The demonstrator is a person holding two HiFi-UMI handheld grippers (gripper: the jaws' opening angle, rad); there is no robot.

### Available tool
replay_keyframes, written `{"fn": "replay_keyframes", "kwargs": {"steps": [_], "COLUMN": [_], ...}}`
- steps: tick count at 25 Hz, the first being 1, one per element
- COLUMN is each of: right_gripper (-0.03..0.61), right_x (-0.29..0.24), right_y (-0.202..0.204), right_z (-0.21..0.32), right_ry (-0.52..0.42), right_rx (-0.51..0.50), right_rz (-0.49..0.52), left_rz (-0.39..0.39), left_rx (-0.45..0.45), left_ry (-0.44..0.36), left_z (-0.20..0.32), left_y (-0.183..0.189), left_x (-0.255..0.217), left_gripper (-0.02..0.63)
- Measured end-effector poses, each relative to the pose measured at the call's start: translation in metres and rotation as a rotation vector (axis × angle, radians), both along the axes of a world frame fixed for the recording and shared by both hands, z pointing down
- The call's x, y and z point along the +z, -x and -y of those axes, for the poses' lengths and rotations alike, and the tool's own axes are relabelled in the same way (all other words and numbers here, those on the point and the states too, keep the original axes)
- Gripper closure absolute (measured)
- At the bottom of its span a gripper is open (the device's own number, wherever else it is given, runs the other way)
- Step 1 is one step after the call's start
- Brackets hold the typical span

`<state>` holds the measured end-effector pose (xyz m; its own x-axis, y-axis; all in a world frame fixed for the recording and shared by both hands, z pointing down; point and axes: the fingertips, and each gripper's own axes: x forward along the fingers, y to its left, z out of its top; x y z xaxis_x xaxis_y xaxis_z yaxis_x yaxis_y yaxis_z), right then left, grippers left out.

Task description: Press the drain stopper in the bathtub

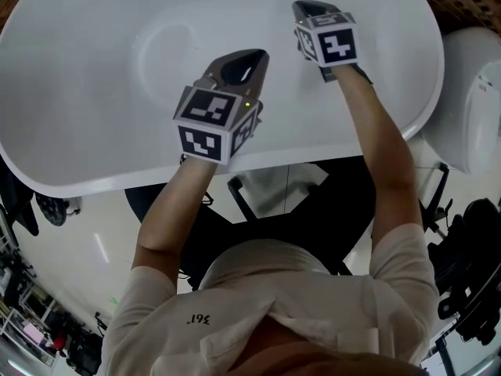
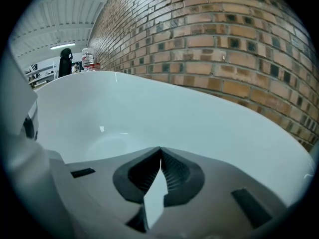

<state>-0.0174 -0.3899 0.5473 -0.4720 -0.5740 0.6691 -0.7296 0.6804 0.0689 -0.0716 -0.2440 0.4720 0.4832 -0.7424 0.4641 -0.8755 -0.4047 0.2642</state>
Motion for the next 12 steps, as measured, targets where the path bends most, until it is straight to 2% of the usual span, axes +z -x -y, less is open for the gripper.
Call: {"fn": "replay_keyframes", "kwargs": {"steps": [6,12], "right_gripper": [0.563,0.563], "right_x": [0.035,0.062], "right_y": [-0.006,-0.004], "right_z": [0.012,0.029], "right_ry": [0.045,0.059], "right_rx": [0.005,-0.02], "right_rz": [-0.049,-0.087], "left_rz": [0.01,-0.013], "left_rx": [0.014,0.018], "left_ry": [0.037,0.085], "left_z": [0.011,0.026], "left_y": [-0.004,-0.013], "left_x": [0.018,0.033], "left_gripper": [0.604,0.604]}}
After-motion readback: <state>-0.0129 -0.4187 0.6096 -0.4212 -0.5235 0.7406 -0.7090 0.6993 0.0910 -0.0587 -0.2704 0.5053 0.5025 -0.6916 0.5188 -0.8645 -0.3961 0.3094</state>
